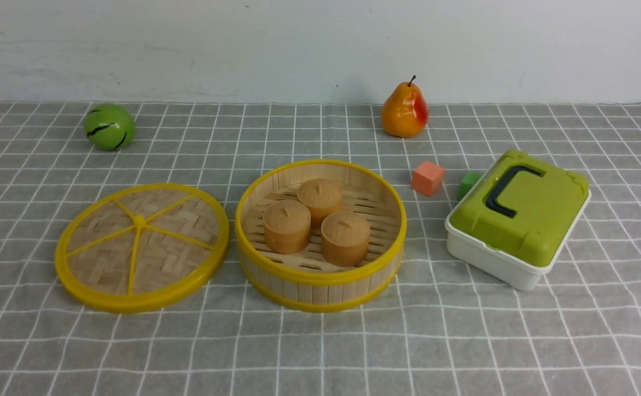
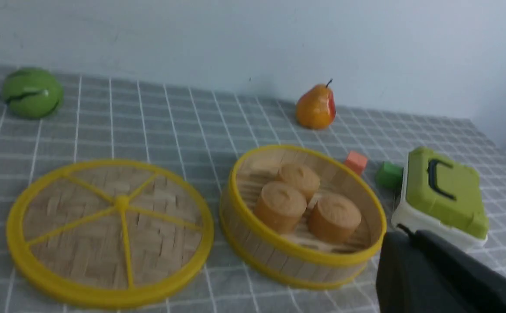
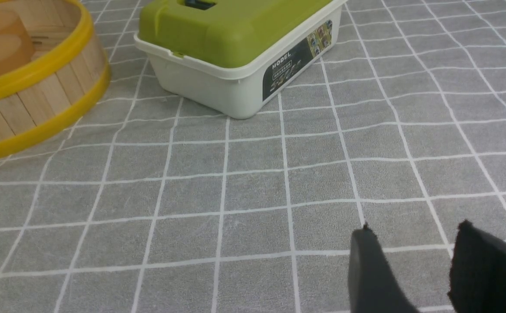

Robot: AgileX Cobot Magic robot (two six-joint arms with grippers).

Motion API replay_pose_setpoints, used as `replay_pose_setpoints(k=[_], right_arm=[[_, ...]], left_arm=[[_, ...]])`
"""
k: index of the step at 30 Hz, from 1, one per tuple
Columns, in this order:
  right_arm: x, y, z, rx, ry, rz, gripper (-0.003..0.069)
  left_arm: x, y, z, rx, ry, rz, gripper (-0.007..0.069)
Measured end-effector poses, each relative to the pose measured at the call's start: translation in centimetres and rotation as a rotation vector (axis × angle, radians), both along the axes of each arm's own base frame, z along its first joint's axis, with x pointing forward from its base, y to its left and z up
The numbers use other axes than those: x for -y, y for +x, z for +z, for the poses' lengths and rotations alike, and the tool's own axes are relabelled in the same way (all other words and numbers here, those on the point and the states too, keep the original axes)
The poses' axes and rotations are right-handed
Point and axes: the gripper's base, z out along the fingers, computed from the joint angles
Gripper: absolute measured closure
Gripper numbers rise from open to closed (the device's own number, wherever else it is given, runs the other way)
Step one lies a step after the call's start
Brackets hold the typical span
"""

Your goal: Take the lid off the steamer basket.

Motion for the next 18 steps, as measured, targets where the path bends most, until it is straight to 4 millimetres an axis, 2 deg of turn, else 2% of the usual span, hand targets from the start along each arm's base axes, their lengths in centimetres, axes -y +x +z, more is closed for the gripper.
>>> replay_pose_setpoints(k=[2, 3, 5, 8, 12, 17, 18], right_arm=[[0.0, 0.0, 0.0, 0.0, 0.0, 0.0, 0.0415], [0.0, 0.0, 0.0, 0.0, 0.0, 0.0, 0.0415], [0.0, 0.0, 0.0, 0.0, 0.0, 0.0, 0.0415], [0.0, 0.0, 0.0, 0.0, 0.0, 0.0, 0.0415], [0.0, 0.0, 0.0, 0.0, 0.0, 0.0, 0.0415], [0.0, 0.0, 0.0, 0.0, 0.0, 0.0, 0.0415], [0.0, 0.0, 0.0, 0.0, 0.0, 0.0, 0.0415]], left_arm=[[0.0, -0.9, -2.6, -0.032, -0.015, -0.009, 0.0637], [0.0, -1.0, -2.8, -0.035, -0.017, -0.011, 0.0637], [0.3, -1.8, -5.2, -0.081, -0.06, -0.036, 0.0637], [0.4, -2.5, -7.3, -0.121, -0.081, -0.057, 0.0637], [0.5, -2.7, -8.1, -0.118, -0.105, -0.061, 0.0637], [-0.1, -2.4, -7.7, -0.017, -0.05, -0.009, 0.0637], [-0.5, -2.1, -7.6, 0.062, -0.051, 0.041, 0.0637]])
